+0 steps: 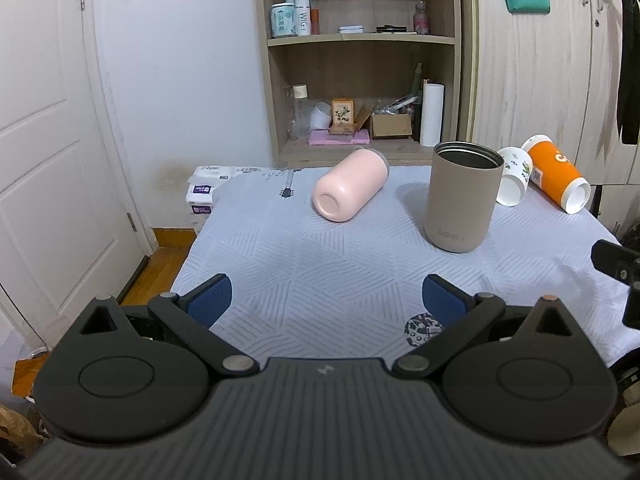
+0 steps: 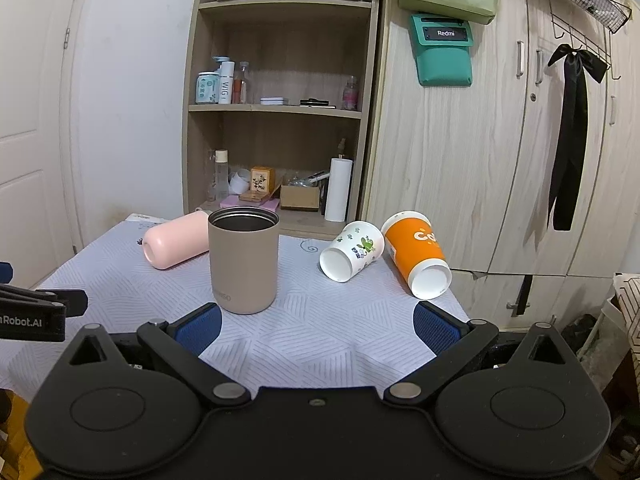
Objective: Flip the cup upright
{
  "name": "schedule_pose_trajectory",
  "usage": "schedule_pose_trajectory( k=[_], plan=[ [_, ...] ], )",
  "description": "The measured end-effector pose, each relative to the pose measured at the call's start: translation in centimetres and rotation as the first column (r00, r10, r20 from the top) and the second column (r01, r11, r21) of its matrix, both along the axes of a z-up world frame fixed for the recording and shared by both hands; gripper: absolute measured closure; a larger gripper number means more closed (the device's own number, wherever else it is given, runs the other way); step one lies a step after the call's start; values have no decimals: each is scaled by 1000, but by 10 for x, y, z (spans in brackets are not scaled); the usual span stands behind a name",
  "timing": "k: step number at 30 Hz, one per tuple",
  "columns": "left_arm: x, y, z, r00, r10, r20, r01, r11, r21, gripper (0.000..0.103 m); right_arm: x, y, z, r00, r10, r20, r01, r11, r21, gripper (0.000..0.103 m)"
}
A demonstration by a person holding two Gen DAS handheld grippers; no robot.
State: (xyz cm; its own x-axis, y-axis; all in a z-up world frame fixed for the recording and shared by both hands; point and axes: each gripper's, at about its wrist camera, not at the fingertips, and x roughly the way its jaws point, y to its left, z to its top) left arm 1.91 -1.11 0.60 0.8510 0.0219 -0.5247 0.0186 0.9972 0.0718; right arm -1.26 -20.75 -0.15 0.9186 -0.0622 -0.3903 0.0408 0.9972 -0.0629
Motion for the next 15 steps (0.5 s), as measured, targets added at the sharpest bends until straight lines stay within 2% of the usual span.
schedule_pose_trajectory(
  k=[10,15],
  plan=[
    [-1,3,0,1000,13,-2,-13,1000,-10,0,-1,-1,0,1000,-11,0,11,1000,-2,0],
    [-3,3,1,999,33,14,-33,999,16,0,-1,0,-1,1000,-15,1,15,1000,-3,0]
  ],
)
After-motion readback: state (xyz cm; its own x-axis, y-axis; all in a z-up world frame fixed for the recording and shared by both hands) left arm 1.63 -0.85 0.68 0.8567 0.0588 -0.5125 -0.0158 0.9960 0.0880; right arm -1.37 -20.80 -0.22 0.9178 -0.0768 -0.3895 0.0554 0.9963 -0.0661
